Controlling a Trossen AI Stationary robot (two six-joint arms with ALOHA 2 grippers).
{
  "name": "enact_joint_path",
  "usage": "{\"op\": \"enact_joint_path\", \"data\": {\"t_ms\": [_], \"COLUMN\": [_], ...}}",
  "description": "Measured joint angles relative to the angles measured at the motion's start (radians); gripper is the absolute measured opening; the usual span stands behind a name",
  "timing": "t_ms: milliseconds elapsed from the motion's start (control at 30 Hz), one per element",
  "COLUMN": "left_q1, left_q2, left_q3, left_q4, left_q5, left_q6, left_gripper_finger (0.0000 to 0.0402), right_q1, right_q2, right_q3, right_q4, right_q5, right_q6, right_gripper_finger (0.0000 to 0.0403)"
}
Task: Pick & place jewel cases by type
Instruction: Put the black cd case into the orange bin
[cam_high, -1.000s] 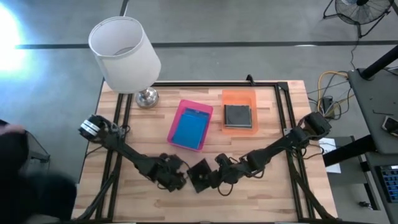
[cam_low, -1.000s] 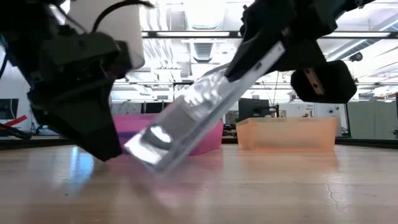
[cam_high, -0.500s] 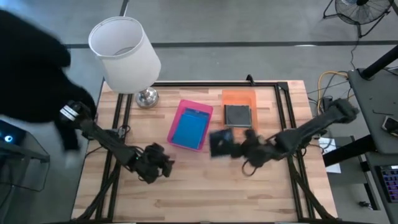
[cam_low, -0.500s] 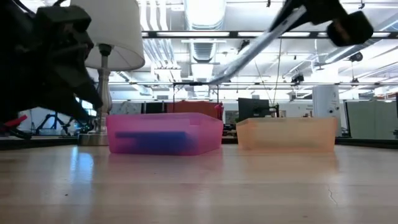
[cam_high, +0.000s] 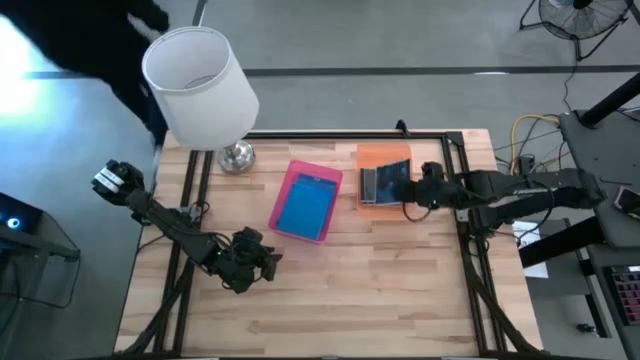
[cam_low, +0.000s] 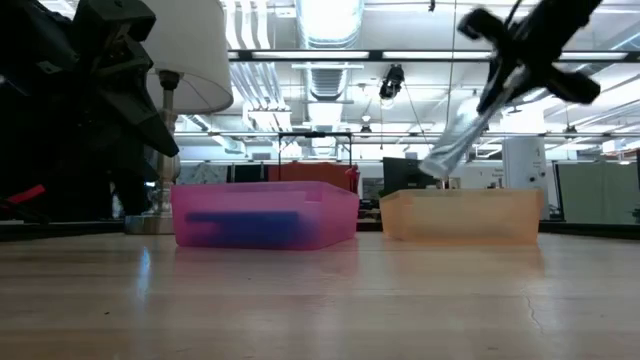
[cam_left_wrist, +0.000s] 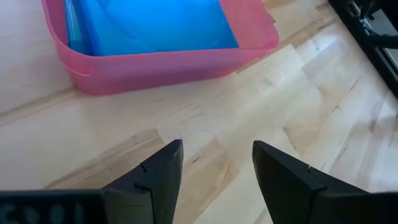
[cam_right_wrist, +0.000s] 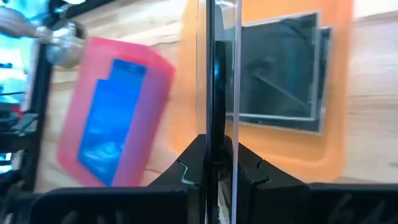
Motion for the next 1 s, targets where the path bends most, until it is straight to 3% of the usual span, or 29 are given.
{"op": "enact_joint_path", "data": {"t_ms": [200, 400, 567, 767, 1000], "left_q1": [0.0, 0.0, 0.0, -0.001, -0.001], "left_q2": [0.0, 0.0, 0.0, 0.0, 0.0], "left_q3": [0.0, 0.001, 0.003, 0.008, 0.008], "left_q4": [0.021, 0.046, 0.049, 0.051, 0.061], "left_q5": [-0.003, -0.016, -0.018, -0.022, -0.024], "left_q6": [-0.023, -0.031, -0.048, -0.049, -0.049], "left_gripper_finger": [0.0179, 0.0179, 0.0179, 0.0179, 0.0179], "right_q1": [-0.172, -0.274, -0.309, -0.319, -0.328], "right_q2": [-0.056, -0.033, 0.006, 0.023, 0.01], "right_q3": [-0.146, -0.238, -0.252, -0.253, -0.252], "right_q4": [0.219, 0.421, 0.416, 0.464, 0.269], "right_q5": [-0.151, -0.264, -0.27, -0.296, -0.264], "right_q6": [-0.127, -0.167, -0.174, -0.212, -0.181], "right_gripper_finger": [0.0025, 0.0025, 0.004, 0.0094, 0.0161]}}
